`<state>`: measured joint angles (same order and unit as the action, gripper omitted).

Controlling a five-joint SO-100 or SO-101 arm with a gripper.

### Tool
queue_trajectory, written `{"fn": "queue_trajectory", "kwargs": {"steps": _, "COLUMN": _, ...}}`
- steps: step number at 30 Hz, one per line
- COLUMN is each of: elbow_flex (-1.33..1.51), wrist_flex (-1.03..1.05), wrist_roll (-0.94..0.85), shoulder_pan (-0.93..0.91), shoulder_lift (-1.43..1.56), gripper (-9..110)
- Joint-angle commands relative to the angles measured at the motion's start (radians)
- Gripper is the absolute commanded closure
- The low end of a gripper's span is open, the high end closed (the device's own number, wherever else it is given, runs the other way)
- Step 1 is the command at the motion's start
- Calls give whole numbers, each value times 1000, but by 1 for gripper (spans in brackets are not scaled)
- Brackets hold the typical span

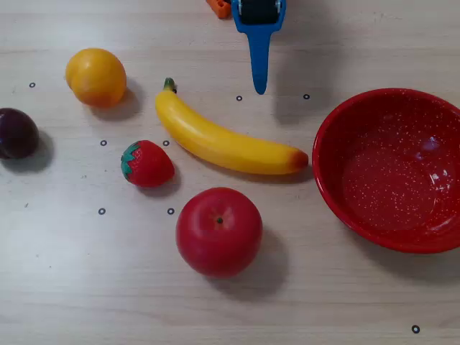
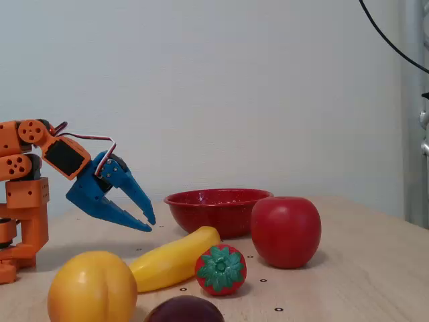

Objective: Put plum in the red bowl.

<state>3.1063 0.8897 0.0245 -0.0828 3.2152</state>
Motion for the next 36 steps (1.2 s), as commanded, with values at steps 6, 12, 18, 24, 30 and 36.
{"fn": "queue_trajectory", "kwargs": {"steps": 6, "elbow_flex": 12, "wrist_flex": -8, "wrist_roll": -20, "shoulder_pan": 15, "shoulder_lift": 14, "gripper": 101}}
{"fn": "queue_trajectory", "kwargs": {"steps": 12, "elbow_flex": 12, "wrist_flex": -8, "wrist_roll": -18, "shoulder_pan": 15, "shoulder_lift": 14, "gripper": 101}}
{"fn": "queue_trajectory", "kwargs": {"steps": 18, "elbow_flex": -18, "wrist_flex": -31, "wrist_roll": -23, "shoulder_pan": 23, "shoulder_lift": -55, "gripper": 101}}
{"fn": "queue_trajectory", "kwargs": {"steps": 24, "elbow_flex": -124, "wrist_flex": -18, "wrist_roll": 0, "shoulder_pan": 44, "shoulder_lift": -153, "gripper": 101}}
{"fn": "queue_trajectory", "kwargs": {"steps": 30, "elbow_flex": -321, "wrist_flex": 6, "wrist_roll": 40, "shoulder_pan": 69, "shoulder_lift": -333, "gripper": 101}}
{"fn": "queue_trajectory", "kwargs": {"steps": 36, "elbow_flex": -592, "wrist_flex": 87, "wrist_roll": 95, "shoulder_pan": 109, "shoulder_lift": -560, "gripper": 101}}
